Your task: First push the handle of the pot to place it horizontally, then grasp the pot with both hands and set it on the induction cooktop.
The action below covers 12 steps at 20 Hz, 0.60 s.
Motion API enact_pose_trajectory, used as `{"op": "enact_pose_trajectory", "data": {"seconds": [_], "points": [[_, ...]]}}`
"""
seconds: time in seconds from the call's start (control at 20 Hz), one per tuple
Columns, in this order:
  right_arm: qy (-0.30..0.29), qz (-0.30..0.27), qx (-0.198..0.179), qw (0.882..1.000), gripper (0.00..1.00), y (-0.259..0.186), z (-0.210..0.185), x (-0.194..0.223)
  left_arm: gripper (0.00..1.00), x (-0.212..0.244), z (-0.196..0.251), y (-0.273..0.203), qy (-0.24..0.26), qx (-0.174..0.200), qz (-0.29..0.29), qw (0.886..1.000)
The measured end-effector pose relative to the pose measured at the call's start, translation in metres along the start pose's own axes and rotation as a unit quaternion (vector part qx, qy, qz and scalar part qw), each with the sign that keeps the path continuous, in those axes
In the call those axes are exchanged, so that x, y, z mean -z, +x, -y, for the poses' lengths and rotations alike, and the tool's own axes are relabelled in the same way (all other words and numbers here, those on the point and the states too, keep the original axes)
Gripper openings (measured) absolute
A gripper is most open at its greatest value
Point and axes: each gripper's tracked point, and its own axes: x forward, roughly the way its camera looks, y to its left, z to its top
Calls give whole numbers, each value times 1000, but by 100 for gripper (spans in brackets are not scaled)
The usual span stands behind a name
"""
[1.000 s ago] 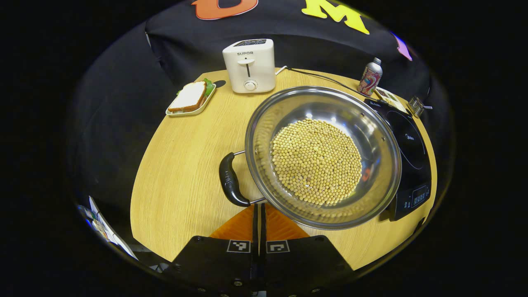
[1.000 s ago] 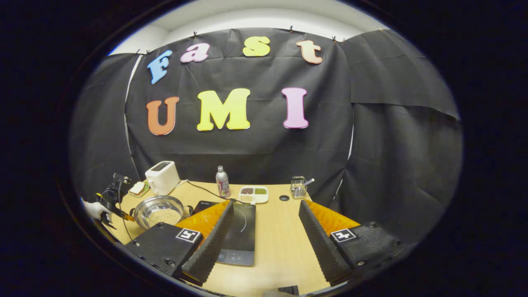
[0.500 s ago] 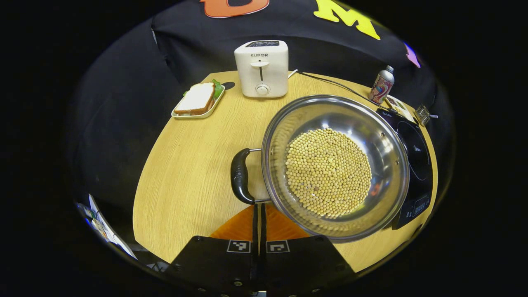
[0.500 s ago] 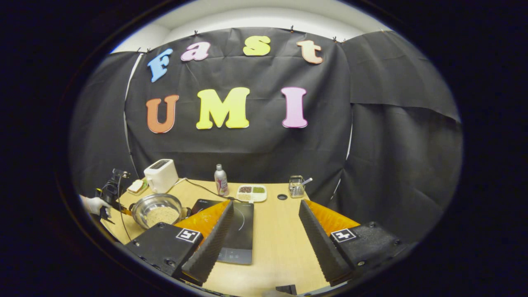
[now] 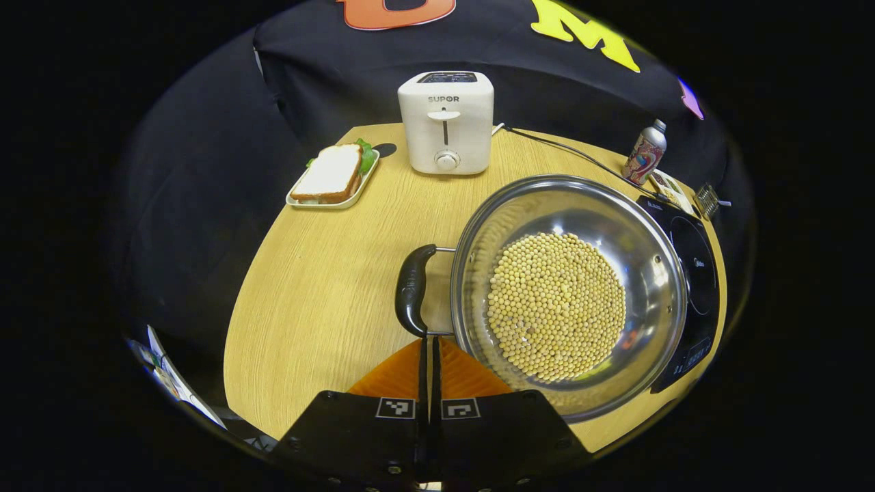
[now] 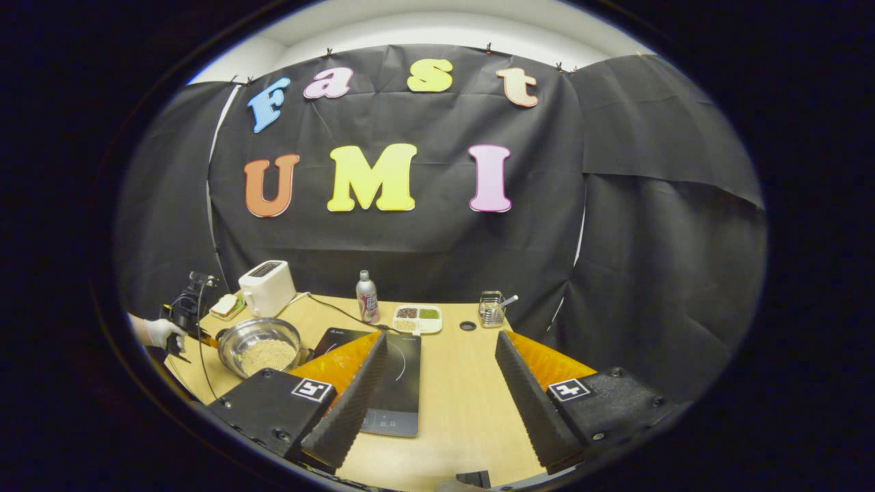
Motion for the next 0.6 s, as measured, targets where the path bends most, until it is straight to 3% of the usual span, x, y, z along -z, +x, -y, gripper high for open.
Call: {"op": "enact_pose_trajectory", "data": {"seconds": [0.05, 0.1, 0.15, 0.6], "points": [[1, -1, 0, 1000, 100, 0, -1, 1, 0, -2, -2, 1, 3, -3, 0, 1000], [1, -3, 0, 1000, 100, 0, -2, 2, 10, -3, -3, 3, 5, -5, -1, 1000], [1, -5, 0, 1000, 100, 0, -3, 3, 0, -3, -4, 5, 6, -6, -3, 1000], [-4, -13, -8, 1000, 98, 5, -23, 6, 0, -9, -6, 11, 3, 4, -7, 1000]]}}
